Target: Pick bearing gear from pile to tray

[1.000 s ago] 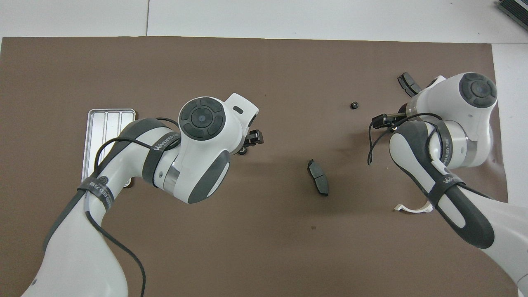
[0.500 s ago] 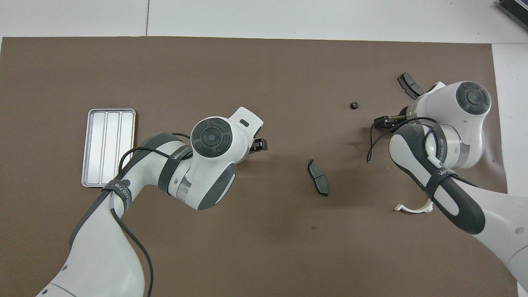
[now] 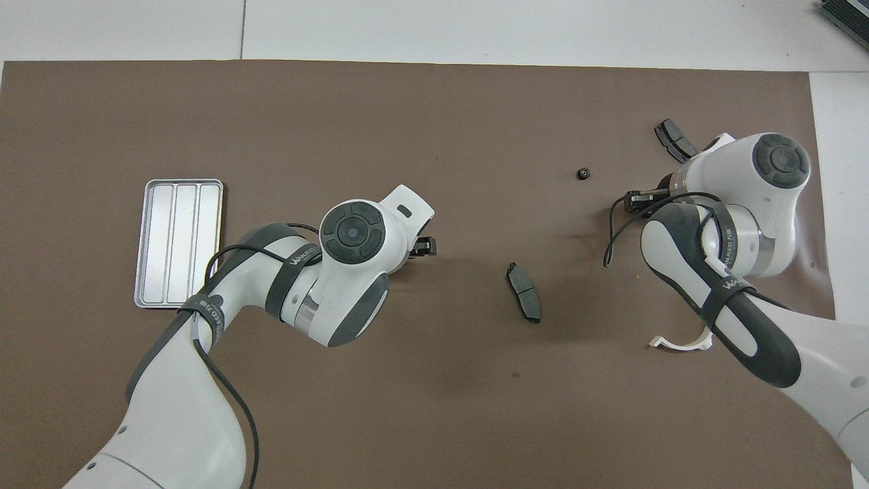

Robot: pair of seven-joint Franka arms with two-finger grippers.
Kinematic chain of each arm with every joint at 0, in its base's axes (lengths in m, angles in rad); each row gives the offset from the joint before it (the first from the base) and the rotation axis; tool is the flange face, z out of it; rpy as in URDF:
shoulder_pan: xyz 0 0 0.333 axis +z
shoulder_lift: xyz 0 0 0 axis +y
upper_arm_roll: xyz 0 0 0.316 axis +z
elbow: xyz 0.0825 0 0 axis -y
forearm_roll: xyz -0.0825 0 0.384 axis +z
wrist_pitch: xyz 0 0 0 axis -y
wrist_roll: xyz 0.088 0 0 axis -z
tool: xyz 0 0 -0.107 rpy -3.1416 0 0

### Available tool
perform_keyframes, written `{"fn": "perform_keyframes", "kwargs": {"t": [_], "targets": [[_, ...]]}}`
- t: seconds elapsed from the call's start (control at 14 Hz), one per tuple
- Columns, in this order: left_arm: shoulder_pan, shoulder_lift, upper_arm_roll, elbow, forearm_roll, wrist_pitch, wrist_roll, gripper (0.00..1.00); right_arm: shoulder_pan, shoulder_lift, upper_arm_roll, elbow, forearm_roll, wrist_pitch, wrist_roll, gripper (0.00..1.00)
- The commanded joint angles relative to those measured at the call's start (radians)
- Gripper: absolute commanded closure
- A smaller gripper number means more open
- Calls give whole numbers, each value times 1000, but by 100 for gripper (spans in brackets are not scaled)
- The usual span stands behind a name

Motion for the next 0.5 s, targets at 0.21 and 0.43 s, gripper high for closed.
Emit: {"fn": "perform_keyframes", "kwargs": {"t": [0.21, 0.43], "targets": [[-29, 27, 15, -7, 23, 35, 51, 15, -11, -28, 16, -12, 29, -37, -15, 100], [-32, 31, 15, 0, 23, 43, 51, 25, 15, -28, 17, 14, 27, -36, 23, 100]]}}
